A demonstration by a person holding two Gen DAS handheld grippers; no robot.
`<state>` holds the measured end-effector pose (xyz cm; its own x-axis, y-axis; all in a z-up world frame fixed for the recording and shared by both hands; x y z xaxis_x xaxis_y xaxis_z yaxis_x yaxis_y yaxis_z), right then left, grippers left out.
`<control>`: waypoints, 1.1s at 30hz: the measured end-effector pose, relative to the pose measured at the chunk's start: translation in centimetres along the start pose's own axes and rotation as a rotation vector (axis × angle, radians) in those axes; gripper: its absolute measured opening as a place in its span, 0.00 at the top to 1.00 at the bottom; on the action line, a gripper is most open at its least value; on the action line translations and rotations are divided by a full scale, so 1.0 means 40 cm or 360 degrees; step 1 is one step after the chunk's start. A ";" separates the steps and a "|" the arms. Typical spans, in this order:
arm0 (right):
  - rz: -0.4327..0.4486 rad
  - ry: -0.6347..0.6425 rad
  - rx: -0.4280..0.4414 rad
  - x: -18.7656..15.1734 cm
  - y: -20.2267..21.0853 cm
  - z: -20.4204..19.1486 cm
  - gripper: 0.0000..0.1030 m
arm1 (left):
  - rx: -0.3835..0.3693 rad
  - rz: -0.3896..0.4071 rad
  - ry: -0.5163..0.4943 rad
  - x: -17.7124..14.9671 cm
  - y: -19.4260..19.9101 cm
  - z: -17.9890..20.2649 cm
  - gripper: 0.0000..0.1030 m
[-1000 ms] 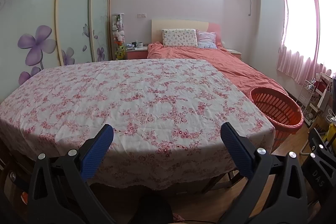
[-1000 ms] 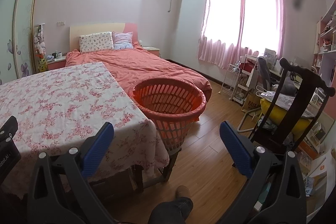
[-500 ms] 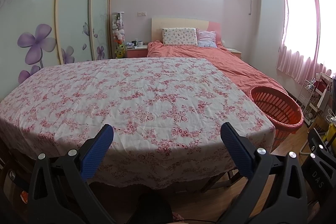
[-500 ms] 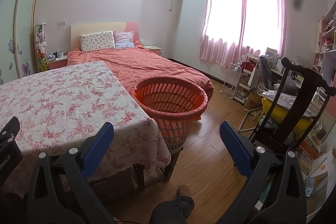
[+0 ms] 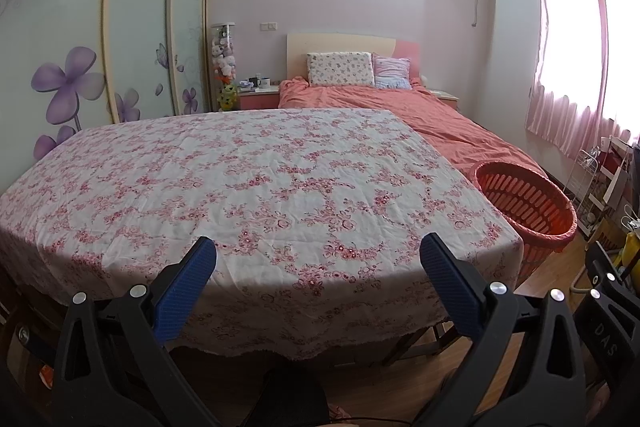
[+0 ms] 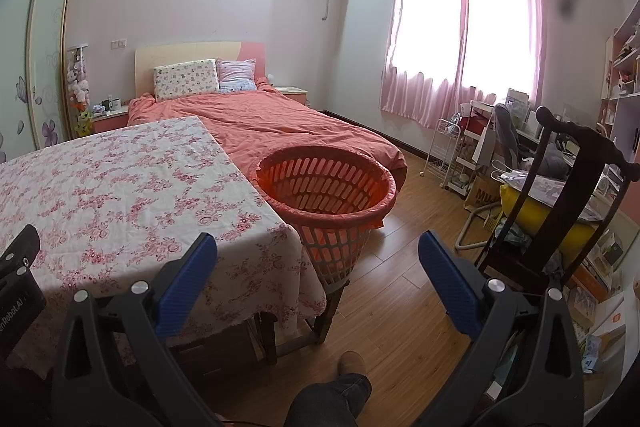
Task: Collect trash
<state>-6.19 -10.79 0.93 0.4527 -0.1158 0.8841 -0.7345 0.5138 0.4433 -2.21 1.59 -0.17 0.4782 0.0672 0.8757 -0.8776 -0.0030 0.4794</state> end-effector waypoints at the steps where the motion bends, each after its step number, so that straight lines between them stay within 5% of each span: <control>1: 0.0001 0.0000 0.0000 0.000 0.000 0.000 0.04 | -0.0001 0.0000 -0.0001 0.000 -0.001 0.000 0.02; 33: -0.0020 -0.0011 0.0009 -0.006 -0.010 0.000 0.04 | -0.0010 -0.0015 -0.0015 -0.011 -0.005 0.006 0.02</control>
<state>-6.01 -10.96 0.55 0.4586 -0.1281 0.8794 -0.7317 0.5072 0.4555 -2.21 1.33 -0.63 0.4868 0.0575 0.8716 -0.8732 0.0039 0.4874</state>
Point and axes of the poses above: each gripper's, at about its wrist camera, not at the fingertips, and y roughly against the way its jaws point, z to its right, x to its top, the point moved 1 cm from there along -y, roughly the way its jaws point, and after that the axes turned 3 degrees about y, right-handed, at the moved point
